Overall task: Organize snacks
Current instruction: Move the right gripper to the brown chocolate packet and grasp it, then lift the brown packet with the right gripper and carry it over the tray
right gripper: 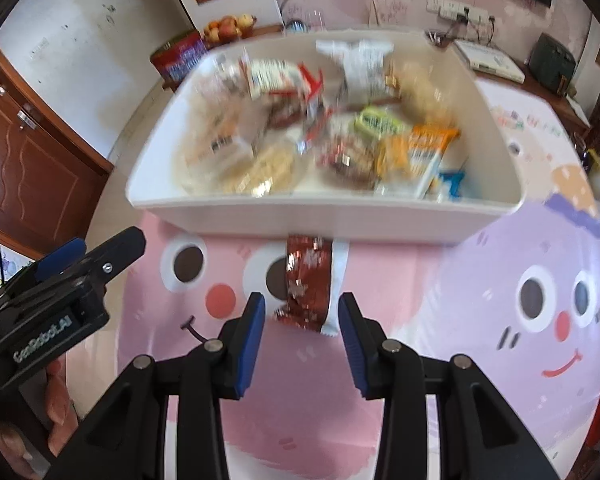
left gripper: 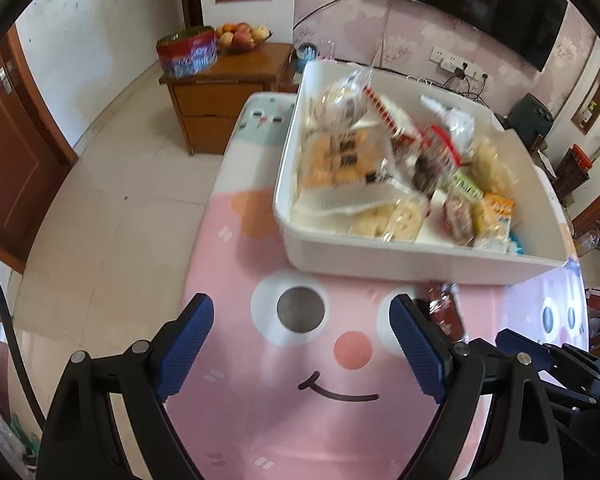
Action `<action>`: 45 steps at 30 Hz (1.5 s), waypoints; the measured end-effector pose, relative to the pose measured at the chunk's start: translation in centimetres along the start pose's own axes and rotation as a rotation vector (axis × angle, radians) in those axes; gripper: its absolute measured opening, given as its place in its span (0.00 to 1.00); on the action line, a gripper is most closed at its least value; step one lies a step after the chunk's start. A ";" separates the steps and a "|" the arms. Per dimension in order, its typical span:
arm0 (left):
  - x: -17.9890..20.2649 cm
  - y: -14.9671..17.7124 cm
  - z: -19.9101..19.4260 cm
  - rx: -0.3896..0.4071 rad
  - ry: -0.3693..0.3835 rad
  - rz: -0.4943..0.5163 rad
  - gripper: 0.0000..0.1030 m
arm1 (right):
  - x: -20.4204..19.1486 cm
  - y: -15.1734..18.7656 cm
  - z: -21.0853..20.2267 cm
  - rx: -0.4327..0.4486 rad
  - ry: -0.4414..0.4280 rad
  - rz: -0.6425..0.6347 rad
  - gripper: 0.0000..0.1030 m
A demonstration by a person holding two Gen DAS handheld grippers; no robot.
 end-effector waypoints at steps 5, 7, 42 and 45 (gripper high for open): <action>-1.0 1.0 2.3 -0.034 -0.015 -0.006 0.86 | -0.1 0.7 2.5 -0.043 0.004 0.014 0.37; -1.3 1.3 3.0 -0.047 -0.016 -0.012 0.86 | -0.2 0.7 3.2 -0.050 -0.002 0.022 0.37; 1.1 2.6 2.4 -0.130 0.029 0.046 0.86 | -0.6 3.1 3.1 -0.056 0.052 -0.021 0.35; 1.7 2.4 0.9 -0.127 0.023 0.056 0.86 | -0.6 3.1 1.2 -0.038 0.036 -0.014 0.35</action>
Point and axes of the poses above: each gripper's, at about its wrist camera, not at the fingertips, and z roughly the way its jaws point, x to its right, y to its underside, the point moved 5 cm from there along z, roughly the way its jaws point, and after that the axes turned 7 degrees about -z, right-handed, at the moved point
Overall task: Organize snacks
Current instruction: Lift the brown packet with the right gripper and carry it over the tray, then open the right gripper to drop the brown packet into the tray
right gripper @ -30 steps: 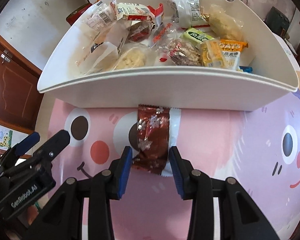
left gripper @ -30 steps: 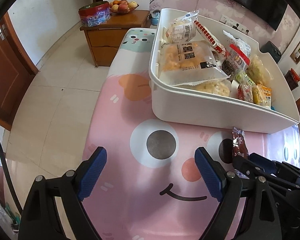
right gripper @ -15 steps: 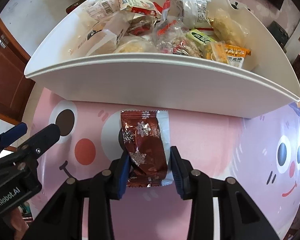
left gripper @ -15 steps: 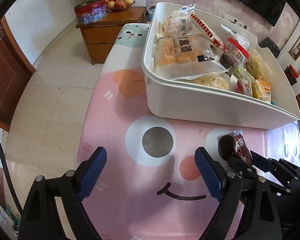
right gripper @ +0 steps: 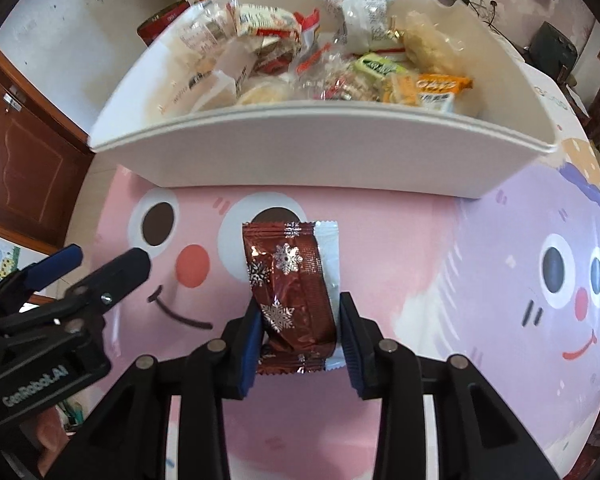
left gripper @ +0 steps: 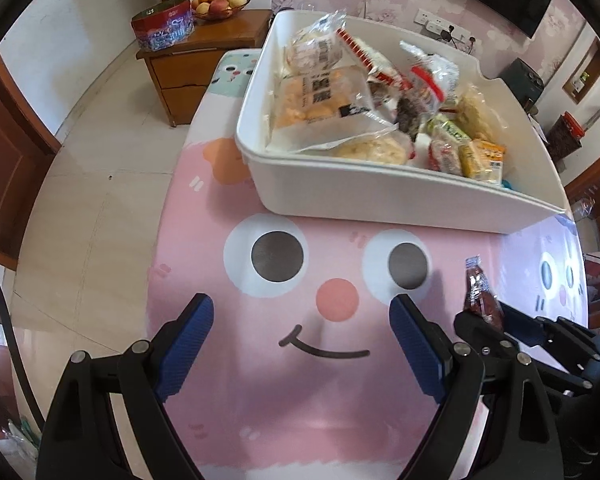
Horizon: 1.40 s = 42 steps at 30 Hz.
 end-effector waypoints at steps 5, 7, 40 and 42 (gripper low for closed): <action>1.1 -1.6 -3.4 0.037 -0.010 -0.003 0.86 | 0.8 -2.2 -4.0 0.073 -0.015 0.004 0.35; 1.7 -2.8 -5.2 0.063 0.003 -0.009 0.89 | 1.1 -3.1 -6.0 0.109 -0.016 0.006 0.35; 5.8 -20.1 -11.5 0.245 0.050 0.035 0.99 | 5.9 -20.0 -15.2 0.343 0.020 0.056 0.45; 5.7 -20.0 -10.9 0.232 0.047 0.039 0.99 | 6.1 -20.0 -14.7 0.331 0.025 0.068 0.47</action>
Point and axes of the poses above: each gripper's, at about its wrist camera, not at the fingertips, and z roughly the way its jaws point, x to its right, y to its underside, the point moved 5 cm from there along z, roughly the way its jaws point, and after that the axes turned 7 degrees about -z, right-handed, at the moved point
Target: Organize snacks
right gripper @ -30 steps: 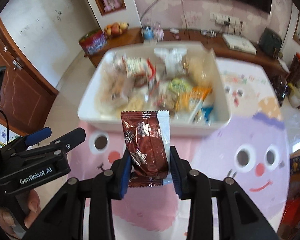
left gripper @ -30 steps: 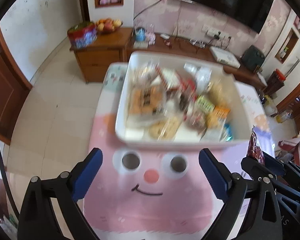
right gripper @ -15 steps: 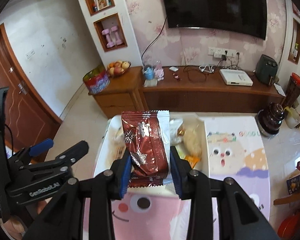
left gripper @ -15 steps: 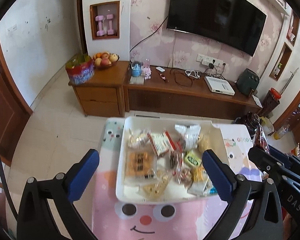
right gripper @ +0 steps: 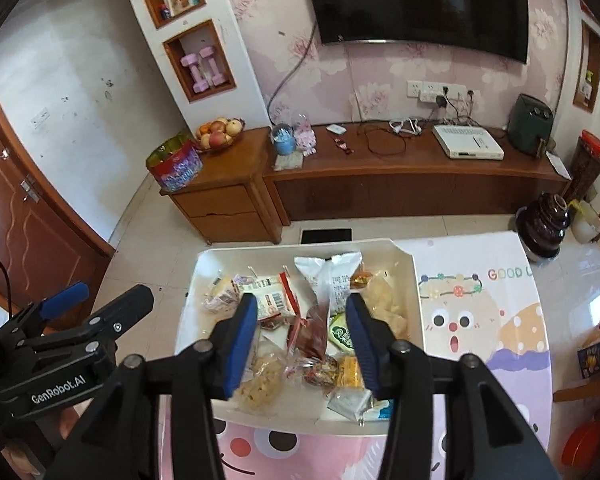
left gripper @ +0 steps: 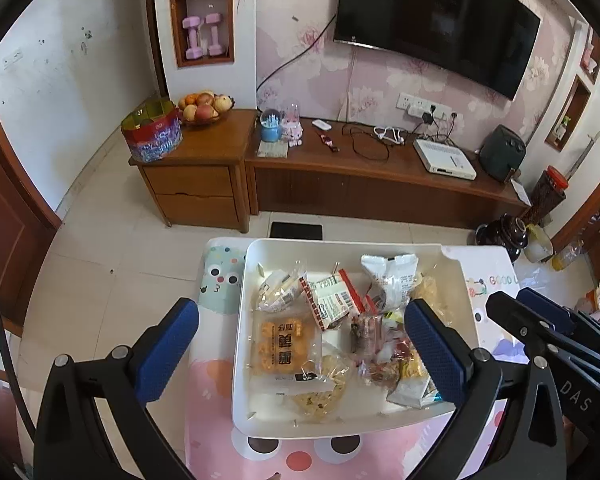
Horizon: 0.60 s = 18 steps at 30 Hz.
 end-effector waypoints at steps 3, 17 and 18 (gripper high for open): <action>0.0 0.2 0.5 -0.012 0.001 0.007 0.99 | 0.1 0.3 0.4 -0.013 0.003 0.008 0.47; 0.7 1.5 -1.0 -0.016 0.020 0.052 0.99 | 0.3 2.4 -1.6 -0.017 0.037 0.031 0.47; 0.7 1.7 -1.2 -0.015 0.021 0.055 0.99 | 0.3 2.6 -1.9 -0.016 0.041 0.032 0.47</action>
Point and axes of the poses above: each gripper's, at about its wrist camera, not at the fingertips, and z roughly the way its jaws point, x to its right, y to its underside, the point moved 5 cm from there along z, roughly the way its jaws point, and after that the axes turned 7 degrees about -z, right-handed, at the moved point
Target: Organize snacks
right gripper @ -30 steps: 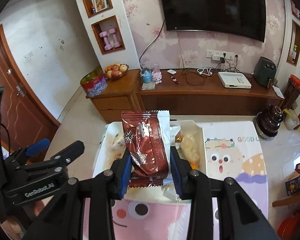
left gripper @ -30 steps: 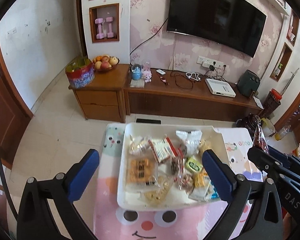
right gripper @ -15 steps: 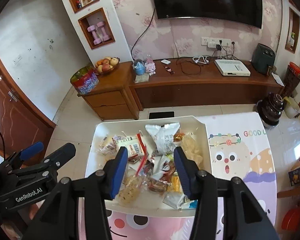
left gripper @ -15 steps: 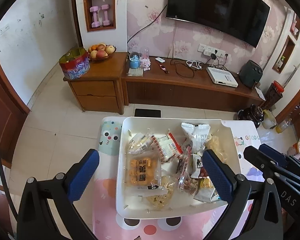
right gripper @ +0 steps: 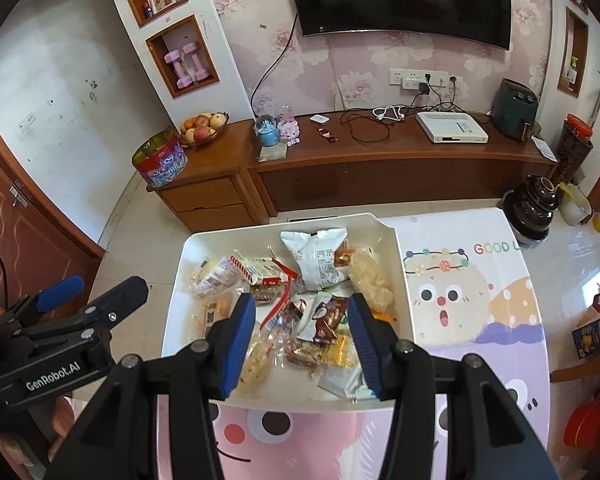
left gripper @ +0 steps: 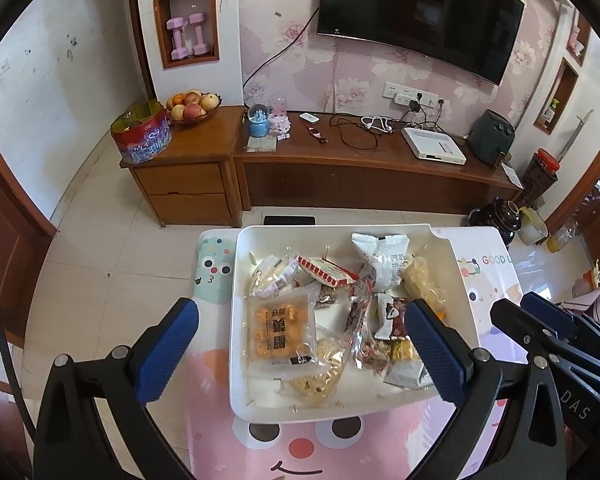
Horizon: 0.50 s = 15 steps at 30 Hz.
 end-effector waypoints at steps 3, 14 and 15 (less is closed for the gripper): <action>0.2 1.0 -0.7 -0.002 0.003 0.014 0.99 | 0.0 1.0 -0.9 0.007 0.015 0.001 0.47; 0.8 8.1 -4.2 -0.030 -0.007 0.063 0.99 | -0.2 7.2 -4.4 -0.019 0.051 0.001 0.47; 0.9 9.1 -4.8 -0.029 -0.012 0.061 0.99 | -0.1 7.9 -4.8 -0.024 0.052 0.001 0.47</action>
Point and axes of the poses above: each gripper's, at about its wrist camera, not at the fingertips, and z roughly the way its jaws point, x to its right, y to its underside, the point moved 5 cm from there along z, roughly the way its jaws point, and after that the axes turned 7 degrees about -z, right-handed, at the moved point
